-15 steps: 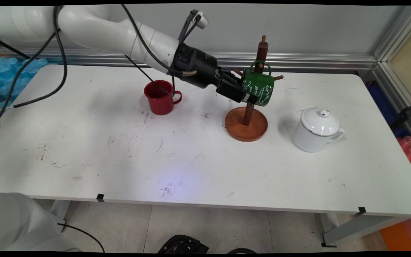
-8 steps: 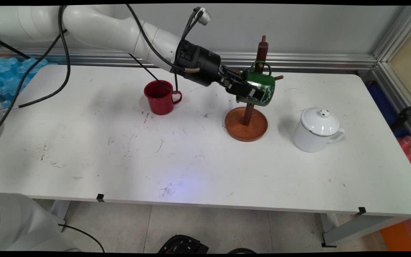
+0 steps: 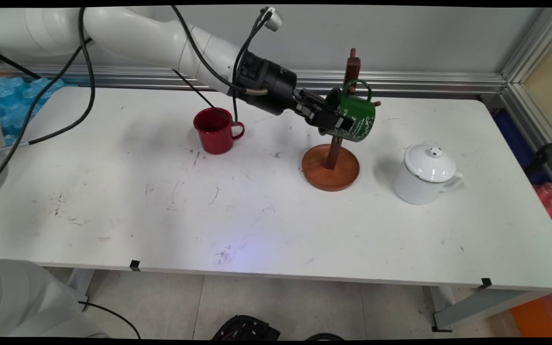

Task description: Place the picked object on the table

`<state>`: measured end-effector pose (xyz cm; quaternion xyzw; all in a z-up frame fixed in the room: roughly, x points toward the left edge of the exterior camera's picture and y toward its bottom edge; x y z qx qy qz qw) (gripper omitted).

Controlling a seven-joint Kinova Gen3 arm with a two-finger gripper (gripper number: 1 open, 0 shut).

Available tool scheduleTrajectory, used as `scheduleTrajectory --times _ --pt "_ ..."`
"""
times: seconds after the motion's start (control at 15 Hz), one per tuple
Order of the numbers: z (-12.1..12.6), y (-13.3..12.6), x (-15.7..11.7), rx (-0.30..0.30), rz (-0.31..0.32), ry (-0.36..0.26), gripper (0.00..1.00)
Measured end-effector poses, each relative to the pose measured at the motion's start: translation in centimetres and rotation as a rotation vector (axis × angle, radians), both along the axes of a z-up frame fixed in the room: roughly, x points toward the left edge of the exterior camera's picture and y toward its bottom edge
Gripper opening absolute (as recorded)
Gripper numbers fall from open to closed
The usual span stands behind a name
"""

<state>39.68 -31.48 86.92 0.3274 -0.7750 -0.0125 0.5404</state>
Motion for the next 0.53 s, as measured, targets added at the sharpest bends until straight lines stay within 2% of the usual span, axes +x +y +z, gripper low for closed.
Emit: scheduleTrajectory --times 0.53 --pt "2.0 0.9 -1.0 -0.018 -0.066 0.014 0.00"
